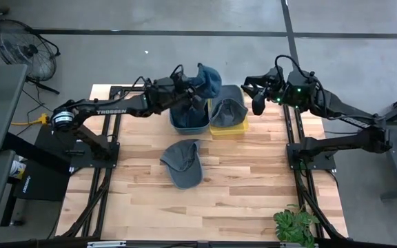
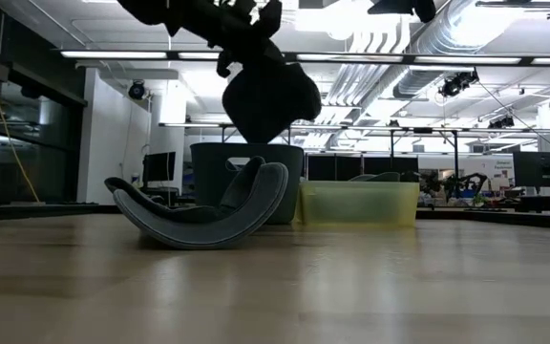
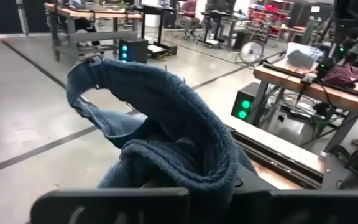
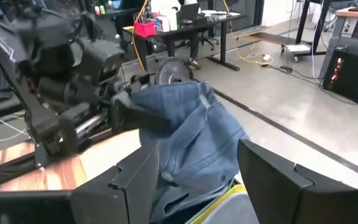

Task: Pick & Place hat
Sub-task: Put the blue cap into the blue bin

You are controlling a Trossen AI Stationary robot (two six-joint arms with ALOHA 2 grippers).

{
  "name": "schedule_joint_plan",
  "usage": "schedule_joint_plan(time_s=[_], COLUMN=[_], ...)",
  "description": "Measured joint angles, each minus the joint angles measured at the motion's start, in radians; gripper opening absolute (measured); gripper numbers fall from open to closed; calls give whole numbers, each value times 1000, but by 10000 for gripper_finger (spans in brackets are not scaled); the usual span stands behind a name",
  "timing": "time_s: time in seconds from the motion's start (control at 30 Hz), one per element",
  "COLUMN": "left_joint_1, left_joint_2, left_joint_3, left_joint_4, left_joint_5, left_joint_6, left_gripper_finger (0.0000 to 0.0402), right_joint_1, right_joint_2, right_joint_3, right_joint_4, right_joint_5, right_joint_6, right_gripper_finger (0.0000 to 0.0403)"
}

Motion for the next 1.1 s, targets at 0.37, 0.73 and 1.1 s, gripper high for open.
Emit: schedule_joint_plan(time_s=[0.37, 0.73, 1.1], left_joint_1=[181, 244, 243], left_joint_2=[48, 139, 139], left_joint_3=[1, 0, 1], left_joint_4=[19, -11, -342], left_joint_5=[302, 523, 553], left_joint_6=[81, -48, -131], left_gripper_finger=[0, 0, 0], right_joint_1=[0, 0, 0], right_joint_2=[1, 1, 1], right_joint_3=[-56, -85, -85], right_joint_4=[-5, -6, -13], right_joint_5=[-26, -45, -45], right_joint_6=[27, 45, 75], right_gripper_finger=[211, 211, 211])
